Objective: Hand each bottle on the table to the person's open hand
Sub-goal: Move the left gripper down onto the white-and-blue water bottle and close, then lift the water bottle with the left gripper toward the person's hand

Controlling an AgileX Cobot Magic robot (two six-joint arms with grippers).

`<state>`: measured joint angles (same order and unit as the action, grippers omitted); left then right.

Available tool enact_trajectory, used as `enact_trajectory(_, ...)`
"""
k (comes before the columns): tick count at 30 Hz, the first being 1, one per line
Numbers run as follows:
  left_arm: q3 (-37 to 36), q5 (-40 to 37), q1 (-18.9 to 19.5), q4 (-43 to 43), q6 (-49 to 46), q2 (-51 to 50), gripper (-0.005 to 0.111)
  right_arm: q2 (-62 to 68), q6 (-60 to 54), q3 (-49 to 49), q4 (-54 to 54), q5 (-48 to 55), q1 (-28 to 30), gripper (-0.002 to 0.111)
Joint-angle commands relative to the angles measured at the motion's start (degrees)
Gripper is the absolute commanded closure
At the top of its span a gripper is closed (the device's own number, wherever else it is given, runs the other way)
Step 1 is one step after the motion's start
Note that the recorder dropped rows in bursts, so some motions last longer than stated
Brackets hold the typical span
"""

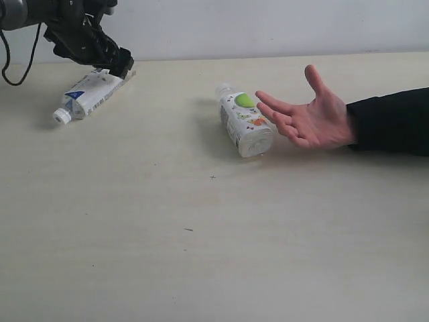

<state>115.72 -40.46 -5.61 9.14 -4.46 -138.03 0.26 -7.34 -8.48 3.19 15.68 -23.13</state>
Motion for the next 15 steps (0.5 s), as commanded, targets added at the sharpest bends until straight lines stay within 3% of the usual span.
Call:
enact_trajectory(1, 0.2, 0.7, 0.4, 1.1, 0.5, -1.3, 0.018, -0.3, -0.1, 0.2, 0.3, -0.3, -0.2, 0.108)
enact_trajectory(8, 0.2, 0.7, 0.5, 1.4, 0.4, -3.9, 0.019, -0.3, -0.1, 0.2, 0.3, -0.3, -0.2, 0.108)
enact_trajectory(10, 0.2, 0.9, 0.5, 2.1, 0.4, -4.0, 0.028, -0.3, -0.1, 0.2, 0.3, -0.3, -0.2, 0.108)
enact_trajectory(12, 0.2, 0.9, 0.5, 4.0, 0.4, -3.4, 0.056, -0.3, -0.1, 0.2, 0.3, -0.3, -0.2, 0.108)
enact_trajectory(13, 0.2, -0.2, 0.5, 6.2, 0.4, -2.6, 0.083, -0.3, -0.1, 0.2, 0.3, -0.3, -0.2, 0.108)
enact_trajectory(14, 0.2, -0.6, 0.5, 7.7, 0.4, -2.2, 0.101, -0.3, -0.1, 0.2, 0.3, -0.3, -0.2, 0.108)
enact_trajectory(15, 0.2, -1.1, 0.5, 8.6, 0.1, -1.5, 0.105, -0.3, -0.1, 0.2, 0.3, -0.3, -0.2, 0.108)
